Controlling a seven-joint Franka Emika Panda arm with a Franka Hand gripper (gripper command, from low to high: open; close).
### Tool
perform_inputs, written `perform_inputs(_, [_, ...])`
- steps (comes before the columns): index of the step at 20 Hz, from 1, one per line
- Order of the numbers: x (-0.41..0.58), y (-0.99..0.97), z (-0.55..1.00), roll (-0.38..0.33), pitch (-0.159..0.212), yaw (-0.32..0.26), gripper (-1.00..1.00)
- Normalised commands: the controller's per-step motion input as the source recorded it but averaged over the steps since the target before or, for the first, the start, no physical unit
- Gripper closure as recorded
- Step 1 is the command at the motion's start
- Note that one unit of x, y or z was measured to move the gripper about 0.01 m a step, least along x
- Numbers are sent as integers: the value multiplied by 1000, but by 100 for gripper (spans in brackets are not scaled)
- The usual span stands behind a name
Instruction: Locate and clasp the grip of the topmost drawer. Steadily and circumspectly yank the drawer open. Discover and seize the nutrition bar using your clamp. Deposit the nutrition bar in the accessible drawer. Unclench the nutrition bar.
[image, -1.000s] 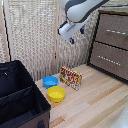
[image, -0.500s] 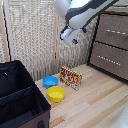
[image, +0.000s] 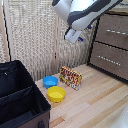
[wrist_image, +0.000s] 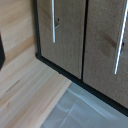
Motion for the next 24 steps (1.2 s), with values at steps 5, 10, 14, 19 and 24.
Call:
perform_inputs(5, [0,-790,86,-150,-17,0,-100])
perform_inputs(10, [0,-596,0,-284,-5,0,-100])
perform_inputs(14, [0,-528,0,-318,0,0,-100])
perform_inputs(19, [0,-570,-59,-265,0,0,-100])
perform_inputs(24, [0,-598,-91,-189,12,4,-100])
